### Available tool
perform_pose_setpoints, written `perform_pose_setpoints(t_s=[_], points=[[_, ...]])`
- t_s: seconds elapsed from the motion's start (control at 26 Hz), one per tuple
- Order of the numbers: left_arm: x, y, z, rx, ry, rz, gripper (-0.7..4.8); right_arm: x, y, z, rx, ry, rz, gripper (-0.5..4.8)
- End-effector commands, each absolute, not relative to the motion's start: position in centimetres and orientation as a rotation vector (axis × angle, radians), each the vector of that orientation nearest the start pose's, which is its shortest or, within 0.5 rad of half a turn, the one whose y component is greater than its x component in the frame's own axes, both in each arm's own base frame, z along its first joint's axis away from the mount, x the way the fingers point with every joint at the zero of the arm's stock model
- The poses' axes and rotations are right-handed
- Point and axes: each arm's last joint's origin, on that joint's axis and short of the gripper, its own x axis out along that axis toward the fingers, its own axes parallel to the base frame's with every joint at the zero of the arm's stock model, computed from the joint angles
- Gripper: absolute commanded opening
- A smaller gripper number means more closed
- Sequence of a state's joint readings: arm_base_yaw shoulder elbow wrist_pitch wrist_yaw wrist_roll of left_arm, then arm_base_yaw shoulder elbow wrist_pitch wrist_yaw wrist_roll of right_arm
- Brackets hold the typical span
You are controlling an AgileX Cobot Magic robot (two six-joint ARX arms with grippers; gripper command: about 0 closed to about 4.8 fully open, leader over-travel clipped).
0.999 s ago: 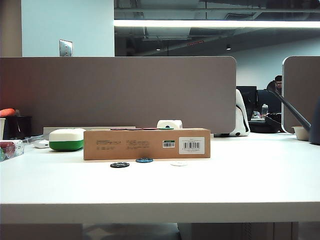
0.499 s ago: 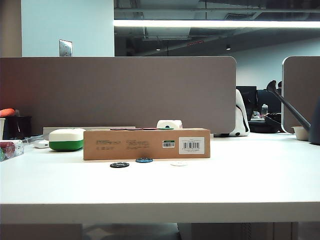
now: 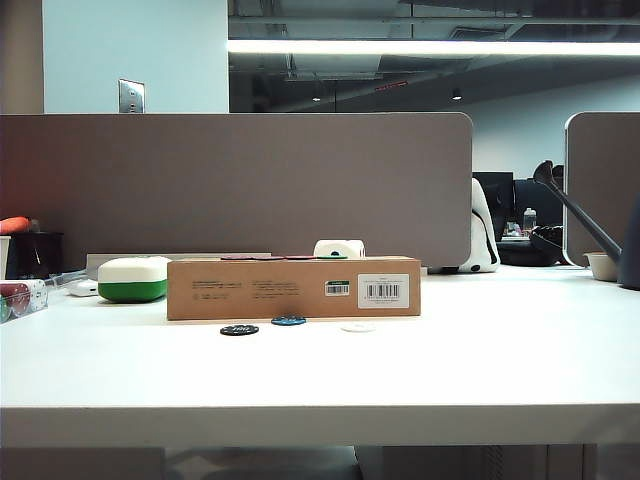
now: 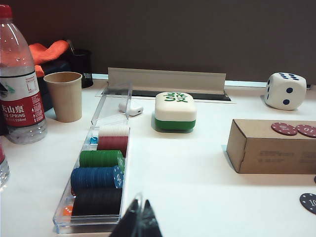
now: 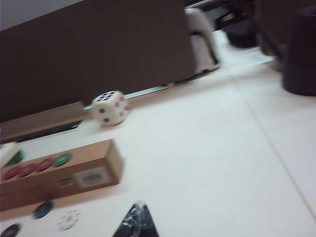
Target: Push the chip, whose value equals the sum of all the chip values on the rectangular box, forward next to the box.
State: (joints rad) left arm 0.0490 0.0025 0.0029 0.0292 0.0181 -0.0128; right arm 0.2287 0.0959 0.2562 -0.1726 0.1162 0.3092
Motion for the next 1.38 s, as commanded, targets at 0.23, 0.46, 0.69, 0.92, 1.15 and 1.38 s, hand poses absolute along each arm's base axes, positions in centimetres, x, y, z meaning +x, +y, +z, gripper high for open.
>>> perform_pose_setpoints(t_s=[0.23, 0.46, 0.69, 0.92, 1.15, 1.38], points=[[9.7, 0.4, 17.0, -0.007, -0.044, 0.027, -0.05, 9.6, 0.0, 19.9, 0.317, 0.005, -0.049, -0.04], [9.7, 0.4, 17.0, -0.007, -0.044, 0.027, -0.05, 10.0, -0.5, 17.7, 0.312, 0.053, -0.088, -0.04], [9.7, 0.4, 17.0, -0.007, -0.044, 0.027, -0.05, 9.8, -0.1, 15.7, 0.200, 0.081, 0.041, -0.05], [9.7, 0.4, 17.0, -0.007, -0.043, 0.027, -0.05, 9.7, 0.0, 15.7, 0.085, 0.070, 0.075, -0.04], [9.7, 0.4, 17.0, -0.007, -0.044, 0.027, -0.05, 9.7, 0.0, 15.7, 0.047, 0.068, 0.061, -0.05], [9.7, 0.4, 17.0, -0.007, -0.044, 0.027, -0.05, 9.7, -0.3, 15.9, 0.048, 0.050, -0.040, -0.05]])
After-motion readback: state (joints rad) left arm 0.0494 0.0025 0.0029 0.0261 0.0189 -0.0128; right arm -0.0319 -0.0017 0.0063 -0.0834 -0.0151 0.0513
